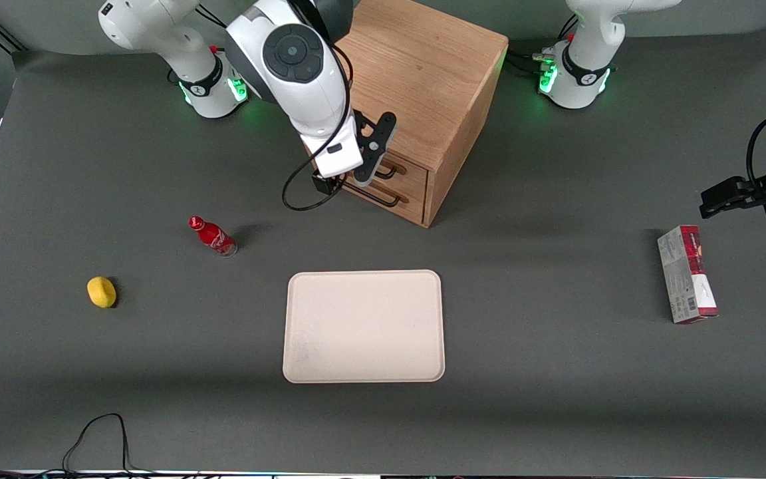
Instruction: Open upper drawer
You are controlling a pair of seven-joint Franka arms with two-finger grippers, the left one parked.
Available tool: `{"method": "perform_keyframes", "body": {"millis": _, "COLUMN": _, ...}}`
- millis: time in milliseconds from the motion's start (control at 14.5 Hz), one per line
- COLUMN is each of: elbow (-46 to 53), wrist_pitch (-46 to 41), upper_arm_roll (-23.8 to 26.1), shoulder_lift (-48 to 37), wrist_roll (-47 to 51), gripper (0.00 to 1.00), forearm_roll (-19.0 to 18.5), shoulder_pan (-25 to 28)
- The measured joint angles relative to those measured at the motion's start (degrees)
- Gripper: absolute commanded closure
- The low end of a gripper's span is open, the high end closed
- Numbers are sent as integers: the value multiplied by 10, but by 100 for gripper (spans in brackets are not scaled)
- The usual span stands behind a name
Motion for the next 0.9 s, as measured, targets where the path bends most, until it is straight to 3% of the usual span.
{"method": "perform_keyframes", "body": {"millis": 899, "elbow": -91, "wrist_pitch": 111, "upper_arm_roll": -3, "shoulder_lift": -1, "wrist_roll": 0, "gripper": 0, "forearm_roll": 0, "shoulder_pan": 2}}
